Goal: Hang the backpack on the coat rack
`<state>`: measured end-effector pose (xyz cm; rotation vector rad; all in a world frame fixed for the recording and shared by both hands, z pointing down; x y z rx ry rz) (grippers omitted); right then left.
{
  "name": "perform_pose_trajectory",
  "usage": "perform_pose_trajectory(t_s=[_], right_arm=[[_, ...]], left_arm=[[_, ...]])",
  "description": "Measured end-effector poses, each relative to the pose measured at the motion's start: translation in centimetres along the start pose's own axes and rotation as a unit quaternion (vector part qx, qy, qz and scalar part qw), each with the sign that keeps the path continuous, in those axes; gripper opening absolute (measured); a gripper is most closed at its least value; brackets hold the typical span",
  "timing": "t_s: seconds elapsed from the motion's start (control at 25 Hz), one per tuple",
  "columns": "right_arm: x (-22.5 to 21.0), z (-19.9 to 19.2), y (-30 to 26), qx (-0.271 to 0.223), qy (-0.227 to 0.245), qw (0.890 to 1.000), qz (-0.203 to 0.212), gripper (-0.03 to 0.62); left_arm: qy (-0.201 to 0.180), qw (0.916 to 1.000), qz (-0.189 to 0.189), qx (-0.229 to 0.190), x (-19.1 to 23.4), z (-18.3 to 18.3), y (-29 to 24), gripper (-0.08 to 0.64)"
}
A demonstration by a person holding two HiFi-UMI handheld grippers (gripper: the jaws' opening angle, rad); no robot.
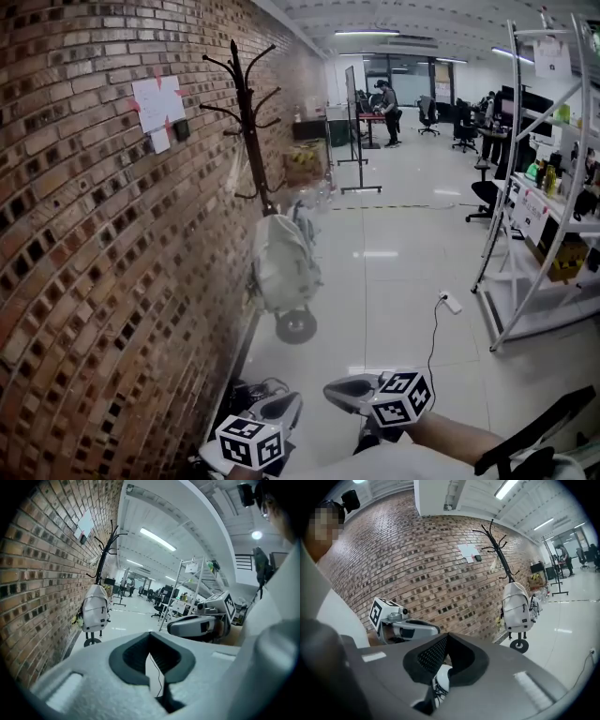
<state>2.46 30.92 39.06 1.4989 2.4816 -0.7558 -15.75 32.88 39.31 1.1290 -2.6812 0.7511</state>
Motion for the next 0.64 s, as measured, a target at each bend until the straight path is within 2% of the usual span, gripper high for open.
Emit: perform_pose_trajectory(t_s=[0.28, 0.64], right_arm=[[0.1, -1.3, -0.7, 0.019, -0.007, 1.0, 0.003, 0.0], [0.5, -2.6, -0.6, 0.02, -0.013, 1.0, 0.012, 0.0]], left_arm=[[0.023, 0.9997, -0.002, 0.005, 0.5, -0.7, -0.4, 0.0], [0.025, 0.9996, -0.002, 0.015, -0.5, -2.2, -0.6, 0.0]])
Point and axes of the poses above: the fingertips, and each gripper's own axes: y backward along the fingers, x to its left, z out of its top, the point moved 9 cm from there along y, backward along the fingers, and after that the axes turned 2 degrees about x, right-handed, at the moved point
